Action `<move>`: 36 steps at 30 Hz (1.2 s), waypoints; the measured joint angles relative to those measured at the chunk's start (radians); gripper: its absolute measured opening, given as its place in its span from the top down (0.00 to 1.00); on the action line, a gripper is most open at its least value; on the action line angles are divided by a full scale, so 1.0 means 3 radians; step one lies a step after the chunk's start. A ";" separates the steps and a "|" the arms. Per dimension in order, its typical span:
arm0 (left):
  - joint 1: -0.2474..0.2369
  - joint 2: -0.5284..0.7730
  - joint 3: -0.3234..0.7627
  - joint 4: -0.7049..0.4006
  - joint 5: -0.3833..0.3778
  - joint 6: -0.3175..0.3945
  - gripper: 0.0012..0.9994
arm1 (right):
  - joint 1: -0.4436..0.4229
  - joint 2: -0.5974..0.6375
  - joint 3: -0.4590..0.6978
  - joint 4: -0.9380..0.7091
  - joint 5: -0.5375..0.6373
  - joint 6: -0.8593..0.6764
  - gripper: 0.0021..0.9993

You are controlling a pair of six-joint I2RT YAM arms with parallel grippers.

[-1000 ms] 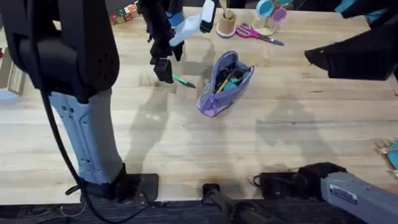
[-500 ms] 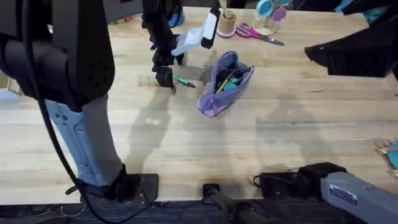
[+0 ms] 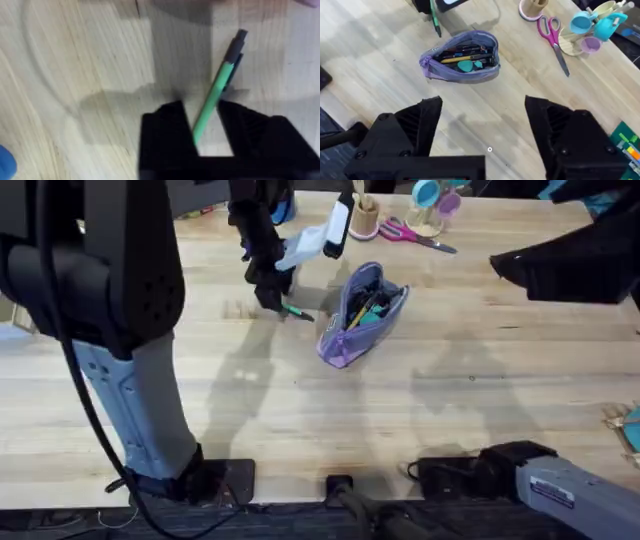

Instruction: Unzip the bag, pick up the pens from the table one at a time and place them inside, then zip the bag closed.

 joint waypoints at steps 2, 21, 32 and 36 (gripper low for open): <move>0.0000 0.0000 -0.0002 -0.0052 0.0001 -0.0008 0.82 | 0.0000 0.0000 0.0000 0.0000 0.0000 0.0000 0.00; 0.0013 0.0237 0.0486 -0.0713 0.0116 -0.0357 0.96 | 0.0000 0.0000 0.0000 0.0003 0.0000 0.0013 0.00; -0.0154 0.0263 0.1756 -0.1418 0.0338 -0.1648 0.96 | 0.0000 0.0000 0.0000 0.0121 0.0000 0.0013 0.00; -0.0340 0.0263 0.1956 -0.1473 0.0452 -0.2111 0.96 | 0.0000 0.0000 0.0000 0.0154 0.0054 0.0016 0.00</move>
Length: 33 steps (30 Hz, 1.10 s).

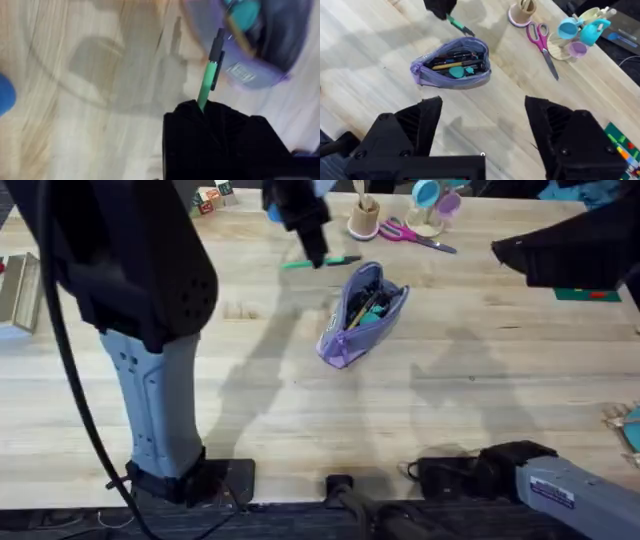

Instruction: Unzip the bag, pick up the pens from the table one at a time and place them inside, then zip the bag closed.

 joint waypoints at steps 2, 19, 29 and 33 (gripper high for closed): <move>-0.0093 0.0000 0.0039 0.0015 0.0085 -0.0193 0.96 | 0.0000 -0.0001 0.0000 0.0006 0.0039 0.0021 0.00; -0.0365 0.0000 0.0048 0.0515 0.0942 -0.1408 0.96 | -0.0001 0.0000 0.0000 0.0008 0.0100 0.0026 0.00; -0.0427 -0.0001 0.0047 0.0528 0.0977 -0.1766 0.96 | 0.0000 0.0000 0.0000 0.0010 0.0109 -0.0007 0.00; -0.0527 0.0000 0.0008 0.0583 0.0819 -0.1815 0.96 | 0.0000 0.0000 0.0000 0.0010 0.0109 -0.0008 0.00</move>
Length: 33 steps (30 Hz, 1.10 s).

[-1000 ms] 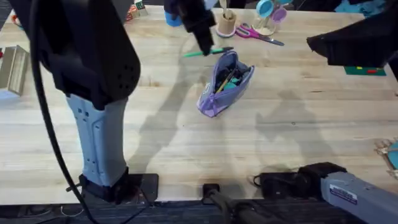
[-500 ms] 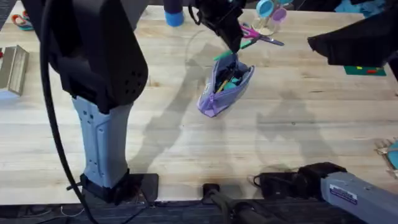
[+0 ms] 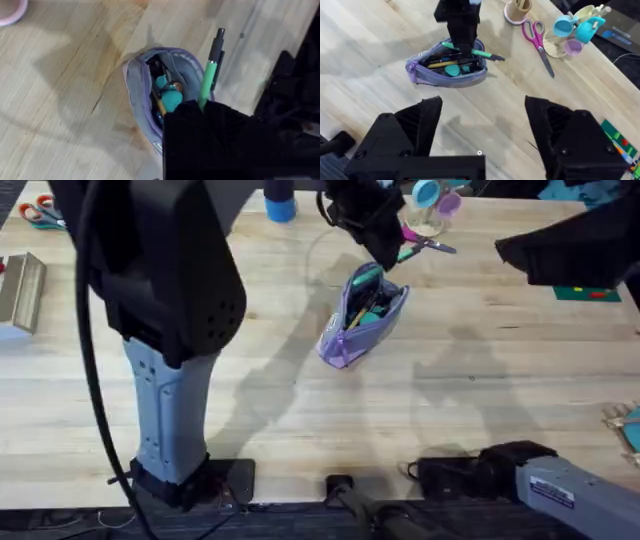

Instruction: Unzip the bag, pick up the pens from the table one at a time and place them inside, then zip the bag closed.

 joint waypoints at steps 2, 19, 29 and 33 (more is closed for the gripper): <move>-0.0051 0.0000 -0.0055 0.0065 -0.0056 -0.0026 0.96 | 0.0000 0.0000 0.0000 0.0000 0.0000 0.0000 0.00; -0.0130 0.0000 -0.0974 0.0225 -0.0209 -0.0161 0.96 | 0.0000 -0.0035 0.0000 -0.0001 0.0001 -0.0011 0.00; -0.0131 0.0000 -0.1009 0.0219 -0.0169 -0.0175 0.63 | 0.0000 -0.0082 0.0000 0.0000 0.0001 -0.0011 0.00; -0.0131 0.0000 -0.1010 0.0314 -0.0130 -0.0192 0.05 | 0.0000 -0.0082 0.0000 -0.0001 0.0001 -0.0011 0.00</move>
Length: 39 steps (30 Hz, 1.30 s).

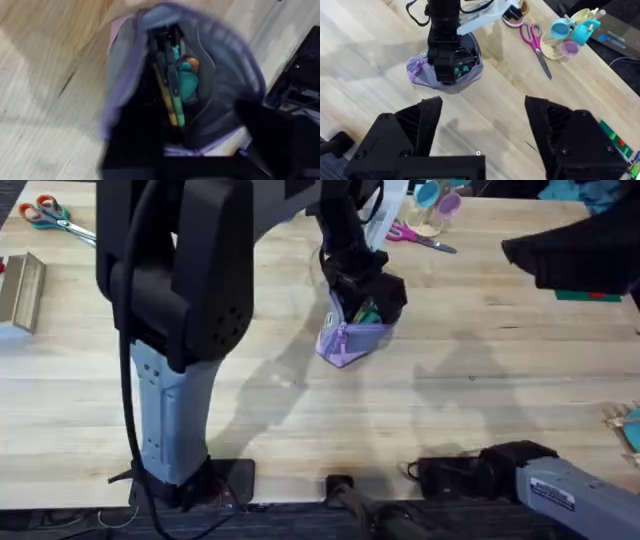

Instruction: Unzip the bag, pick up the pens from the table one at a time and place them inside, then zip the bag closed.

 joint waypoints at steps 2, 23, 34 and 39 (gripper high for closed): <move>0.0001 -0.0001 -0.0008 0.0011 0.0012 -0.0004 0.01 | -0.0001 0.0001 0.0000 0.0001 0.0000 0.0000 0.00; 0.0002 0.0000 0.0306 0.0051 0.0104 0.0030 0.00 | 0.0000 0.0000 0.0000 0.0001 0.0000 -0.0030 0.00; 0.0067 0.0000 0.0813 0.0080 0.0149 0.0275 0.00 | -0.0001 0.0001 0.0000 0.0002 0.0000 -0.0038 0.00; 0.0083 0.0000 0.0813 0.0015 0.0151 0.0295 0.01 | 0.0000 0.0000 0.0000 0.0029 0.0000 -0.0038 0.00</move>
